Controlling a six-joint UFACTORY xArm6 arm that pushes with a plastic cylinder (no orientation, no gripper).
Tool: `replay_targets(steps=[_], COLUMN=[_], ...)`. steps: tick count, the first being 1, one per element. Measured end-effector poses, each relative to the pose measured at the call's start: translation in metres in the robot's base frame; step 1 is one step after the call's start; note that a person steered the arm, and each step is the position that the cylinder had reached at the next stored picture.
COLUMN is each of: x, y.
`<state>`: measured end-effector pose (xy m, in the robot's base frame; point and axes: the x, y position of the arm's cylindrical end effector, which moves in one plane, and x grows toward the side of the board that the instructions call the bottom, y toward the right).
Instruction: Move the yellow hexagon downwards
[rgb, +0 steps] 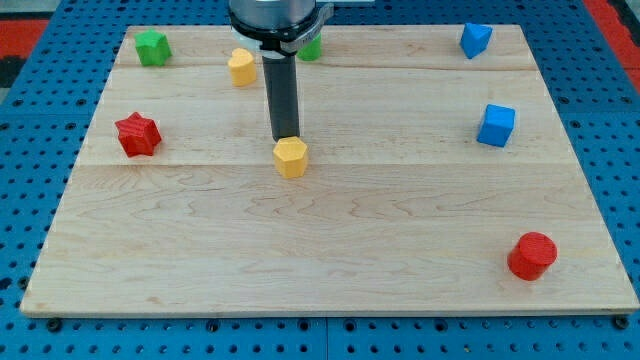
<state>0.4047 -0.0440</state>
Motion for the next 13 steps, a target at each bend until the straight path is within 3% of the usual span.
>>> replay_targets(steps=[5, 8, 10, 11, 13], x=[0.124, 0.083, 0.09, 0.122, 0.125], y=[0.0, 0.017, 0.033, 0.033, 0.033])
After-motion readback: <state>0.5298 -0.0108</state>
